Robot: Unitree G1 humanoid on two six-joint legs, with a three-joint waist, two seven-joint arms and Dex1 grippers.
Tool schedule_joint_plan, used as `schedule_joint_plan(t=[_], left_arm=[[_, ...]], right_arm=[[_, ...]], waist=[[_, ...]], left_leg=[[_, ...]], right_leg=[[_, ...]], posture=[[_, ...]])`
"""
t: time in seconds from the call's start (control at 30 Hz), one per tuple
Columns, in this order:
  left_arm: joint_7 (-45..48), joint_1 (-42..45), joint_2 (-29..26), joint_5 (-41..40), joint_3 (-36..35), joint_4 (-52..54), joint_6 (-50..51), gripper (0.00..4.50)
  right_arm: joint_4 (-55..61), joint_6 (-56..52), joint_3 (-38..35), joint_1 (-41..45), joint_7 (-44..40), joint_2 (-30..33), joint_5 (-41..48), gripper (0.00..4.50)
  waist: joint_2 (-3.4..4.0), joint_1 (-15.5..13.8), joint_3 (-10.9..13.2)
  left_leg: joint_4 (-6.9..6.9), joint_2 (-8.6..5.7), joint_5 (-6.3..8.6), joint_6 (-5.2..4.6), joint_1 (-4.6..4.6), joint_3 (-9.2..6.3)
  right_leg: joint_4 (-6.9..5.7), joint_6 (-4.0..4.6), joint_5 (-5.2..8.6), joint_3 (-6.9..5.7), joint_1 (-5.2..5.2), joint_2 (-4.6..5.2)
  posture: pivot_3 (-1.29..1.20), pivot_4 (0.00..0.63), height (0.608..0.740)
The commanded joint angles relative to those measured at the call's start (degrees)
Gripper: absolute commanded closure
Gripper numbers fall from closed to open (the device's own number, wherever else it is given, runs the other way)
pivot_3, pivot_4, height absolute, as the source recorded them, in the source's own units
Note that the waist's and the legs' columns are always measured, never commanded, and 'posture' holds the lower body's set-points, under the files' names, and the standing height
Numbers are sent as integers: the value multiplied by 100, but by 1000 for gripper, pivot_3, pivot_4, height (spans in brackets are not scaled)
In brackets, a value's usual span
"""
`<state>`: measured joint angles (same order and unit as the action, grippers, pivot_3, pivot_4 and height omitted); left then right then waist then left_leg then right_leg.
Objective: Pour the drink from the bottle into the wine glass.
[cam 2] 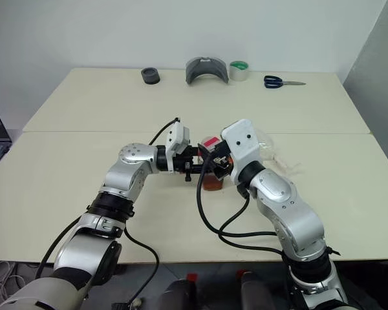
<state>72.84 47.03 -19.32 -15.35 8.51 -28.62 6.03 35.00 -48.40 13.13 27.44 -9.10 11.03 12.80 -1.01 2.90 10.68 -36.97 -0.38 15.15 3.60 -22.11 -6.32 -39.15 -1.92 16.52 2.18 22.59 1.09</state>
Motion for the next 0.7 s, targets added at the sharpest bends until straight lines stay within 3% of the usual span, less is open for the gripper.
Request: schedule_joint_plan(t=[0.03, 0.13, 0.3, 0.43, 0.5, 0.67, 0.7], left_arm=[[48, 160, -19, -50, -97, 171, -113, 2759], [44, 157, -17, -51, -99, 172, -120, 2759], [54, 192, 5, -48, -91, 146, -136, 2760], [229, 216, -3, -36, -15, 147, -172, 2760], [303, 185, -4, -38, 17, 205, -170, 2763], [253, 175, 26, -51, -13, 263, -194, 2765], [234, 172, 28, -52, -24, 270, -195, 2766]], right_arm=[[81, 128, -41, 54, 57, -66, -109, 1813], [50, 90, -11, 52, 8, -92, -87, 2678], [-112, 214, -10, 173, -624, 104, 207, 2676], [-1058, 1295, -149, 723, -2863, 1093, 770, 2677], [-1777, 1430, -260, 1166, -3533, 1343, 980, 2677], [-2460, 1420, -371, 1553, -3954, 1440, 1084, 2676], [-2437, 1408, -473, 1513, -3828, 1381, 1099, 2326]], waist=[[0, 3, 0], [0, 4, 0], [0, 9, 0], [0, 17, 0], [0, 27, 0], [1, 40, 1], [1, 38, 1]], left_leg=[[0, 0, 0, 0, 0, 0], [-1, 0, 0, 0, 0, 0], [-1, -1, 0, 0, 0, 1], [-6, -4, 0, -2, 1, 5], [-3, -3, 0, -3, 7, 4], [1, 3, 0, -3, 14, 1], [0, 3, 0, -3, 13, 0]], right_leg=[[-1, 0, 0, 0, 1, 0], [-3, 0, 0, 1, 1, 0], [-3, 0, 0, 1, 1, 0], [2, -5, -3, 1, -4, 1], [7, -6, -4, -2, -13, -1], [5, -3, -4, -2, -15, -5], [5, -3, -4, -4, -15, -4]], posture=[[0, 150, 740], [0, 150, 740], [0, 150, 740], [0, 150, 740], [0, 150, 740], [0, 150, 740], [0, 150, 740]])
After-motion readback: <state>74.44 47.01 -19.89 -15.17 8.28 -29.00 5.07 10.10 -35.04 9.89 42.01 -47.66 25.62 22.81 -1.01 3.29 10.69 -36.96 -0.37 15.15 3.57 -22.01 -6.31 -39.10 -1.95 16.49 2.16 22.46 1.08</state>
